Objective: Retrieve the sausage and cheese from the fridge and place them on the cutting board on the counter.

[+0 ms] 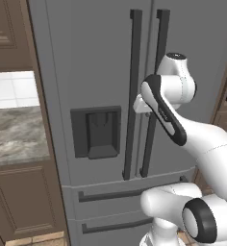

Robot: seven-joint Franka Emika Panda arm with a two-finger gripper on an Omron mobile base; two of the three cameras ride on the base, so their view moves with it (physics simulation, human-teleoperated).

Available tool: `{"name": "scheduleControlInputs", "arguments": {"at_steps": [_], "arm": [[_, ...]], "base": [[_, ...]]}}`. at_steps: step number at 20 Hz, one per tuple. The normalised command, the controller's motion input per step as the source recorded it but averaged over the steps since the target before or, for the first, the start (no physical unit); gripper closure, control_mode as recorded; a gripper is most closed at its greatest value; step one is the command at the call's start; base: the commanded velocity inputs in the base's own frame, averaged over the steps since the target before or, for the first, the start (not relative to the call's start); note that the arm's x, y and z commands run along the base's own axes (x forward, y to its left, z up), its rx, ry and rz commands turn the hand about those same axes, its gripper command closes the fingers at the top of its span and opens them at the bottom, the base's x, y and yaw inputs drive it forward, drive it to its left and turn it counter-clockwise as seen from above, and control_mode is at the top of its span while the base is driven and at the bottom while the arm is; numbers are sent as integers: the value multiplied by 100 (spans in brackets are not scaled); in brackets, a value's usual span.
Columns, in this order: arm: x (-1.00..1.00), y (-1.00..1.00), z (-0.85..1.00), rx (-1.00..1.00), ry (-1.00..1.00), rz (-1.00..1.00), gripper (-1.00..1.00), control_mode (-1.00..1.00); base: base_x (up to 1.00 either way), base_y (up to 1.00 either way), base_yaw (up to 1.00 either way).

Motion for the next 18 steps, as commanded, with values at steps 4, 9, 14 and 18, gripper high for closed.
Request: {"name": "scheduleControlInputs", "arguments": {"at_steps": [4,9,14,18], "arm": [[-13,8,0,0,-2,0,-100,-100],[-35,14,0,0,-11,0,-100,100],[0,0,0,0,0,0,-100,100],[0,0,0,0,0,0,-100,100]], "base": [[0,0,0],[-12,3,0],[-53,6,3],[-51,1,3]]}}
